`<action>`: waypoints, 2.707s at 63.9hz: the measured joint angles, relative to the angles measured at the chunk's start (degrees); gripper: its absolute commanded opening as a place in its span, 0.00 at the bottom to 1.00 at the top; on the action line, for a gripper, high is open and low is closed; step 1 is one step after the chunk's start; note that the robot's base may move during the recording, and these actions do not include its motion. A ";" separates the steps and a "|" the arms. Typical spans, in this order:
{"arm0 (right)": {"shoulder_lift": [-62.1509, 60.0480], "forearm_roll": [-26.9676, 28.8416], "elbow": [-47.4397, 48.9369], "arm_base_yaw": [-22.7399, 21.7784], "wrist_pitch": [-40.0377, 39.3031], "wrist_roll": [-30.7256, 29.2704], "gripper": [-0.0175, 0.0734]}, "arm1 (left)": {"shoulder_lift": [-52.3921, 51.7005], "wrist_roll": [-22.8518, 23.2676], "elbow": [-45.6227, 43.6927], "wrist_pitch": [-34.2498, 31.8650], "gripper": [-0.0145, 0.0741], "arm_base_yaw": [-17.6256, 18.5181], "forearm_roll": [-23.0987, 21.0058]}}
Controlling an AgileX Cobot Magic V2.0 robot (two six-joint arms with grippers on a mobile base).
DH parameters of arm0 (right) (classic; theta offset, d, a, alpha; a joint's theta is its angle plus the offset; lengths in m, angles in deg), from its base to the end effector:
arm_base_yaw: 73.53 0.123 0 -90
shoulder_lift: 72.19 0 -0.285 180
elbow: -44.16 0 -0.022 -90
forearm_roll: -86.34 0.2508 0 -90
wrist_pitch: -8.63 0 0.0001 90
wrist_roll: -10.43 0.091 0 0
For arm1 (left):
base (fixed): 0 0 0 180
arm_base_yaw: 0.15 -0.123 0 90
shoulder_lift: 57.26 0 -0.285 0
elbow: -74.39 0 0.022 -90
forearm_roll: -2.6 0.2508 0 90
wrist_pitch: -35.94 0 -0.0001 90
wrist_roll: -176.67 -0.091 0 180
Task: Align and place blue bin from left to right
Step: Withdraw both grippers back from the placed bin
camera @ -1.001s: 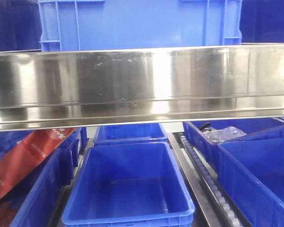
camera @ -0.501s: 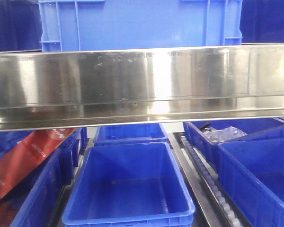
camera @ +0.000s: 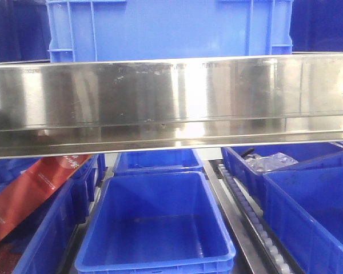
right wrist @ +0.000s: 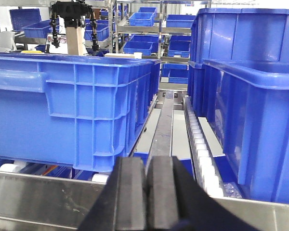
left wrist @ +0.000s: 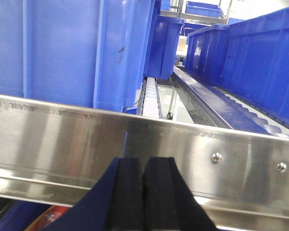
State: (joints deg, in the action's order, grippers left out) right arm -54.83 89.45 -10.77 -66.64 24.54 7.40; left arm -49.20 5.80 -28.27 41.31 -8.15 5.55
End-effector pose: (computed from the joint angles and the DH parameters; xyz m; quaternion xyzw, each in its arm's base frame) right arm 0.0506 0.0075 0.3081 -0.0474 0.6942 0.0481 0.7166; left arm 0.0564 0.0084 0.2037 -0.0896 0.7061 0.0128 0.7023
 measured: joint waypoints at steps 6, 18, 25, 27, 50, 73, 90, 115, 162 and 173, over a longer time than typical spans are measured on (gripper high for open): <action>0.00 0.00 0.00 0.00 0.00 0.00 0.01 | 0.00 0.00 0.00 -0.09 0.04 0.00 0.00; 0.00 0.00 0.00 0.00 0.00 0.00 0.01 | 0.00 0.00 0.00 -0.09 0.04 0.00 0.00; 0.00 0.00 0.00 0.00 0.00 0.00 0.01 | 0.00 0.00 0.00 -0.09 0.04 0.00 0.00; 0.00 0.00 0.00 0.00 0.00 0.00 0.01 | 0.00 0.00 0.00 -0.09 0.04 0.00 0.00; 0.00 -0.21 -0.11 -0.20 0.00 0.00 0.01 | 0.00 0.00 0.00 -0.09 0.04 0.00 0.00; -3.51 0.26 -8.00 -9.92 -1.88 -0.10 0.01 | 0.00 0.00 0.00 -0.09 0.04 0.00 0.00; -9.14 0.87 -20.39 -12.64 -8.12 0.02 0.01 | 0.00 0.00 0.00 -0.21 0.04 0.00 -0.10; -9.29 0.87 -22.29 -12.64 -8.68 -0.07 0.01 | 0.00 0.00 0.00 -0.55 0.04 0.00 -0.10; -9.31 0.87 -22.29 -12.64 -8.79 -0.07 0.01 | 0.00 0.00 0.00 -0.90 0.04 0.00 -0.10; -9.31 0.87 -22.29 -12.64 -8.79 -0.07 0.01 | 0.00 0.00 0.00 -0.90 0.04 0.00 -0.10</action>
State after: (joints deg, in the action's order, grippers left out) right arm -64.15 90.33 -33.06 -79.28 15.75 7.33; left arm -49.20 5.80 -28.27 40.42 -8.15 5.44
